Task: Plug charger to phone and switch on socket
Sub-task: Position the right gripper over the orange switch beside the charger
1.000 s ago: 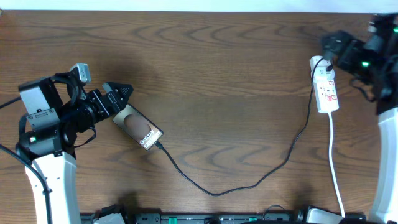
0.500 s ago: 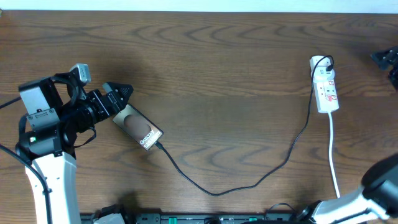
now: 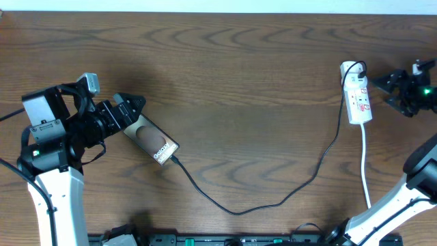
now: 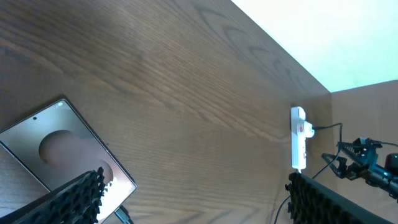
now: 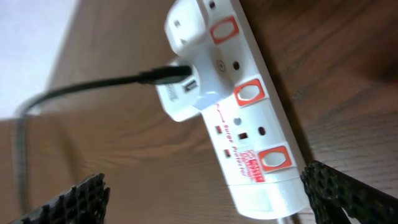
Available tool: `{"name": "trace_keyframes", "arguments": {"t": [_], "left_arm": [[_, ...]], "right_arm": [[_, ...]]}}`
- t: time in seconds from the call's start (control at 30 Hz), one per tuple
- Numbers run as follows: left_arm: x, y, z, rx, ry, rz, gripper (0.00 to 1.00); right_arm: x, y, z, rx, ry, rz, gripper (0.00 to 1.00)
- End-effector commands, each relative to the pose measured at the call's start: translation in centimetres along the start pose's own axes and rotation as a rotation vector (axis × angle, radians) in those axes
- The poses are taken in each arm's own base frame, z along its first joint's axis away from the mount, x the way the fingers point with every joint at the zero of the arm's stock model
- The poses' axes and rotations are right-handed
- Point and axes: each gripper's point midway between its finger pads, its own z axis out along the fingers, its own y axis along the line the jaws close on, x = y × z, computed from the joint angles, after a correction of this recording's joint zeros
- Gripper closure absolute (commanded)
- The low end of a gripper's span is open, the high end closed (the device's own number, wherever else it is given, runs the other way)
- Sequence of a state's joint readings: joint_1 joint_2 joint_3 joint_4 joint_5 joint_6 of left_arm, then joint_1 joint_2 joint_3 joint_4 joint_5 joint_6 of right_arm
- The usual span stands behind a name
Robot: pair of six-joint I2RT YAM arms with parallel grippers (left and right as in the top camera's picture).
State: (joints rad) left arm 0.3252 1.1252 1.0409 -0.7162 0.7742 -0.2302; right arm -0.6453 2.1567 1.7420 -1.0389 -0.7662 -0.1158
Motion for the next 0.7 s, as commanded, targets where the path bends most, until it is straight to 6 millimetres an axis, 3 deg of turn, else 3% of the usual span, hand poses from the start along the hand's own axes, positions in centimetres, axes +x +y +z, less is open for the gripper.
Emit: {"name": "trace_keyframes", "arguments": {"t": [0.0, 0.27, 0.67], "left_arm": [[0.0, 0.2, 0.0, -0.014, -0.004, 0.022, 0.07], [0.0, 0.2, 0.0, -0.014, -0.003, 0.022, 0.07], [0.0, 0.2, 0.0, -0.015, -0.003, 0.022, 0.07]], "right_arm": [[-0.5, 0.3, 1.6, 0.057, 0.021, -0.142, 0.01], [-0.6, -0.1, 4.1, 0.264, 0.064, -0.259, 0.01], [-0.5, 0.3, 6.4, 0.223, 0.084, -0.296, 0.01]]}}
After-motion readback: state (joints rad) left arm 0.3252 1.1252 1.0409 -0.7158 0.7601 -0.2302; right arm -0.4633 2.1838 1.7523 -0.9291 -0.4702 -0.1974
